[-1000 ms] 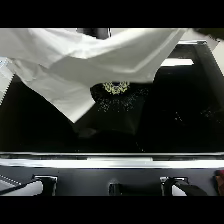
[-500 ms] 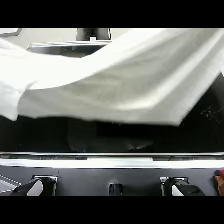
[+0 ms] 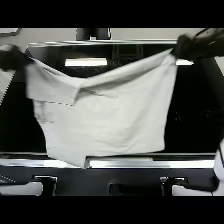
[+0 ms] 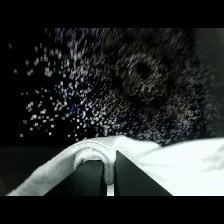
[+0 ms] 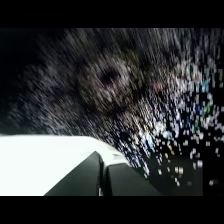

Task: Fold the clothes and pants, and hang the long-sleeved shirts on hangers.

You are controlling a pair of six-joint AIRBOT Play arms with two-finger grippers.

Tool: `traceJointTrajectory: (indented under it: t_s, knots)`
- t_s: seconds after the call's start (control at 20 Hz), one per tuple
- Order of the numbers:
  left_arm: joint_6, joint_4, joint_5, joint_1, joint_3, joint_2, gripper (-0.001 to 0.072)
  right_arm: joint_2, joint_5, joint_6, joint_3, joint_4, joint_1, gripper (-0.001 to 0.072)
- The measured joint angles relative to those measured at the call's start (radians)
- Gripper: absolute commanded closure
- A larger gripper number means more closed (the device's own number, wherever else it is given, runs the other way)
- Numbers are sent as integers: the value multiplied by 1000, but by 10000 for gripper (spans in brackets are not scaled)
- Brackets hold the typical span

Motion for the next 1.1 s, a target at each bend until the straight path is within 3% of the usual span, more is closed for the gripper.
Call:
traceJointTrajectory:
  t_s: [0.2,0.4,0.45,0.5,0.55,0.6,0.65,0.85,1.1]
  knots:
    - [18,1,137,-45,-14,-292,692,-259,-77,-53,-22,0,0,685]
    - [24,-2,257,-58,-15,-440,649,-421,-192,-84,-27,1,0,677]
    - [24,-8,285,-60,-14,-459,647,-443,-217,-86,-28,1,0,609]
    - [25,-11,305,-61,-13,-472,570,-460,-244,-88,-28,2,0,477]
    - [26,-15,320,-60,-10,-481,345,-472,-264,-90,-27,3,0,324]
    - [26,-19,325,-57,-2,-488,170,-477,-276,-89,-25,5,-2,271]
    - [24,-26,326,-51,13,-492,115,-478,-278,-87,-21,5,-6,240]
    - [-25,-33,238,12,112,-474,114,-428,-208,-98,9,3,-71,218]
    - [-72,-32,12,122,121,-356,116,-359,46,-217,-19,62,-243,240]
